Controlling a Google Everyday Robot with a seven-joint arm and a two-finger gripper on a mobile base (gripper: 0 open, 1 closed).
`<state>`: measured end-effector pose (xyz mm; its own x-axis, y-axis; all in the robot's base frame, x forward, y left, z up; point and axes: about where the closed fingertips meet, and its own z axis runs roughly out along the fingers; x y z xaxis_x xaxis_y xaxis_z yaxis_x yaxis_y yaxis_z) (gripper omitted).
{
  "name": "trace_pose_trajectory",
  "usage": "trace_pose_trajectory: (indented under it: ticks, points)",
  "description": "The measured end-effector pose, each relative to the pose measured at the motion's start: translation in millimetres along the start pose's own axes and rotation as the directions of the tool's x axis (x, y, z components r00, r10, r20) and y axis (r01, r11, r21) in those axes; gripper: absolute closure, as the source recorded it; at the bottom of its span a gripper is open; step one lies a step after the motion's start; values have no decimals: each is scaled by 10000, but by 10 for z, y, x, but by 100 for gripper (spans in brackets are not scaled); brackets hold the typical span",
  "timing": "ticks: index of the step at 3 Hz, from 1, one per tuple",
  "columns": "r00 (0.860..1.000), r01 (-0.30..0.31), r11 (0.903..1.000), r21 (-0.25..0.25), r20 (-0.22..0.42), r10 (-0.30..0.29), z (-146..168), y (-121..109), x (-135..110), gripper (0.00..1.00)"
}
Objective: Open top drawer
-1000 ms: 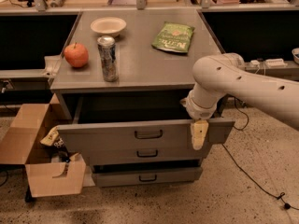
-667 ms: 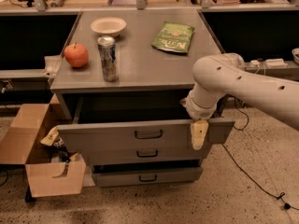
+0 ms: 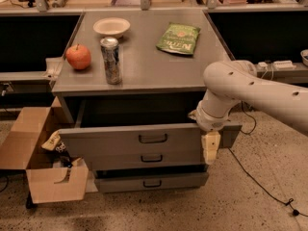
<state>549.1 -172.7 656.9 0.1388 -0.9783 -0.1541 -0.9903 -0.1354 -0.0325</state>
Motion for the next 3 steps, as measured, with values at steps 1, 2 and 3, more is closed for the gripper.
trace_pose_trajectory:
  ticks: [1,2,3]
  points:
    - [9999,-146,9997,-183,14,147,-54,165,17,18]
    - [9972,-741,9973,-4,73,741,-135,337,91,41]
    - [9904,-1361,9907,33,247,1360,-112,551,185,64]
